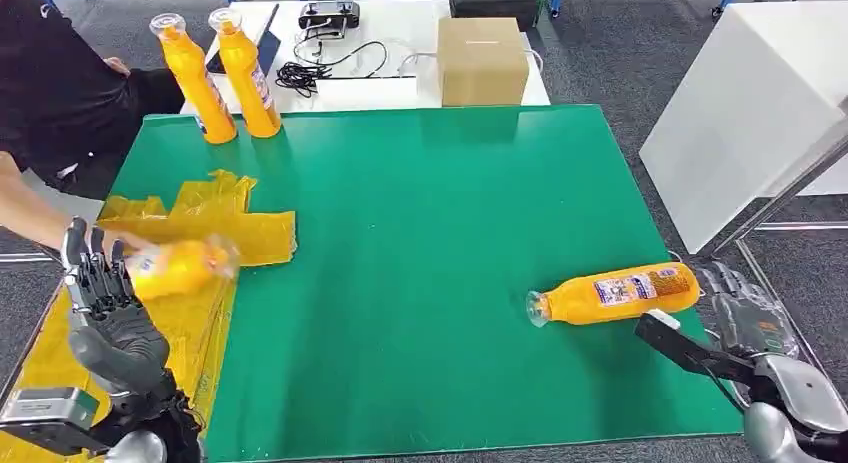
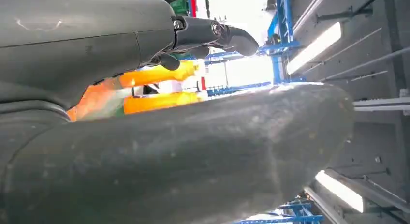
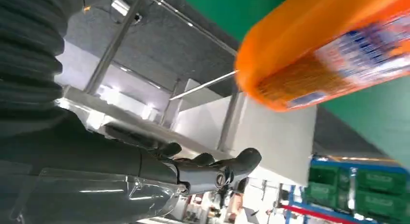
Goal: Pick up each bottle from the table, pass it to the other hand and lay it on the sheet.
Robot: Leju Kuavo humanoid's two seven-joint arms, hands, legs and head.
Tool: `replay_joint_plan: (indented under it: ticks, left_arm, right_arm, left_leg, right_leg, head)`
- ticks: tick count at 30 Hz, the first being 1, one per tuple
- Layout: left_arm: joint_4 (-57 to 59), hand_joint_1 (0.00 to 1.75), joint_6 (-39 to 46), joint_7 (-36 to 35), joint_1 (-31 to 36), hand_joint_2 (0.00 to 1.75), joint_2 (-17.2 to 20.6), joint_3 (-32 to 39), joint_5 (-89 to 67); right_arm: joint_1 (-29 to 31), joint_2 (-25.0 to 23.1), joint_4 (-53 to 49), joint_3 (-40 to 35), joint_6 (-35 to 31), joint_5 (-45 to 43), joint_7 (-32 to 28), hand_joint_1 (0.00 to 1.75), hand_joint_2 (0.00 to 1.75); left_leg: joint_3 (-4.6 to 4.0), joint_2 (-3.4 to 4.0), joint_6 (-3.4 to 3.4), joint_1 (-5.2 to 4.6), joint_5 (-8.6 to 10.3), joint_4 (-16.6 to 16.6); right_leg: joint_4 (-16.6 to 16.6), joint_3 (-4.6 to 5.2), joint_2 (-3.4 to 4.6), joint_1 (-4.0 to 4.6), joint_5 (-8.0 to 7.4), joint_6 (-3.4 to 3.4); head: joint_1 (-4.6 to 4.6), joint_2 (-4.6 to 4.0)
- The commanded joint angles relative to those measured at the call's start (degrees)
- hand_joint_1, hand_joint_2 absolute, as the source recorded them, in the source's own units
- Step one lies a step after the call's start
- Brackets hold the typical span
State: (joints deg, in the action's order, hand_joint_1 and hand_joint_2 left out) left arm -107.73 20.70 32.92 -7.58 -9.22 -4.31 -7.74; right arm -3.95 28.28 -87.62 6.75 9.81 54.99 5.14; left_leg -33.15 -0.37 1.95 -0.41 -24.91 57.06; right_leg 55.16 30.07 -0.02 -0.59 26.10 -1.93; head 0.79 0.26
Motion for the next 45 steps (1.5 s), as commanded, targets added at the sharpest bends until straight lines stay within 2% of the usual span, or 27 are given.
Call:
replay_joint_plan:
  ticks: [1, 20, 30, 34, 41, 42, 43, 45]
  left_arm:
    - [3.1, 0.0, -0.1, -0.8, 2.0, 0.0, 1.6, -0.8, 0.2]
    - [3.0, 0.0, 0.0, -1.0, 2.2, 0.0, 1.6, -0.6, 0.4]
    - [3.1, 0.0, -0.6, -1.3, 2.4, 0.0, 1.6, 0.2, 2.0]
    - [4.0, 0.0, -1.2, -1.1, 3.2, 0.0, 1.7, -0.1, 3.0]
    - [4.6, 0.0, -1.6, -1.0, 3.6, 0.0, 1.7, -0.2, 4.2]
    - [4.6, 0.0, -1.7, -0.9, 3.6, 0.0, 1.7, -0.1, 5.0]
    - [4.6, 0.0, -1.7, -0.9, 3.7, 0.0, 1.7, -0.1, 5.1]
    - [4.6, 0.0, -1.8, -0.7, 3.7, 0.0, 1.8, 0.0, 5.6]
  right_arm:
    - [8.3, -2.2, 11.0, -8.7, -0.8, 0.8, 0.7, 0.0, 1.75]
    - [9.2, -2.1, 12.4, -9.9, -1.1, 1.0, 0.6, 0.0, 1.75]
    - [13.6, -2.2, 20.2, -13.0, -1.0, 2.4, 1.2, 0.0, 1.75]
    - [18.7, -3.8, 30.6, -15.1, -2.4, 5.0, 0.5, 0.0, 1.75]
    - [22.1, -5.1, 37.5, -16.9, -3.0, 6.6, -0.2, 0.0, 1.75]
    - [22.7, -5.0, 39.1, -17.6, -2.8, 6.7, -0.5, 0.28, 1.75]
    - [22.8, -4.9, 39.6, -18.1, -2.6, 6.9, -0.9, 1.71, 1.75]
    - [22.9, -4.8, 40.5, -18.9, -2.5, 7.0, -1.3, 1.75, 1.75]
  left_leg:
    - [0.17, 0.1, -0.09, 0.1, 0.0, -0.1]
    - [0.16, 0.01, -0.1, 0.09, -0.03, -0.1]
    - [0.14, 0.04, -0.07, 0.08, -0.01, -0.1]
    - [0.24, 0.13, -0.1, 0.14, -0.01, -0.1]
    - [0.22, -0.01, -0.05, 0.1, 0.02, -0.1]
    - [0.2, -0.01, -0.04, 0.09, 0.03, -0.1]
    - [0.26, 0.02, -0.06, 0.13, 0.02, -0.1]
    - [0.32, 0.05, -0.08, 0.15, 0.01, -0.1]
  right_leg:
    - [-0.2, -0.16, 0.1, 0.1, -0.06, 0.05]
    - [-0.1, -0.19, 0.06, 0.09, -0.01, 0.05]
    - [-0.1, -0.15, 0.09, 0.07, -0.04, 0.04]
    - [-0.2, -0.26, 0.17, 0.13, -0.08, 0.05]
    - [-0.2, -0.26, 0.04, 0.1, -0.04, 0.04]
    - [-0.1, -0.24, 0.04, 0.09, -0.04, 0.03]
    - [-0.2, -0.31, 0.07, 0.12, -0.05, 0.05]
    - [-0.2, -0.38, 0.08, 0.15, -0.06, 0.05]
  head:
    - [0.0, 0.0]
    - [0.0, 0.0]
    - [0.0, 0.0]
    - [0.0, 0.0]
    - [0.02, 0.0]
    - [0.0, 0.0]
    - [0.02, 0.0]
    - [0.0, 0.0]
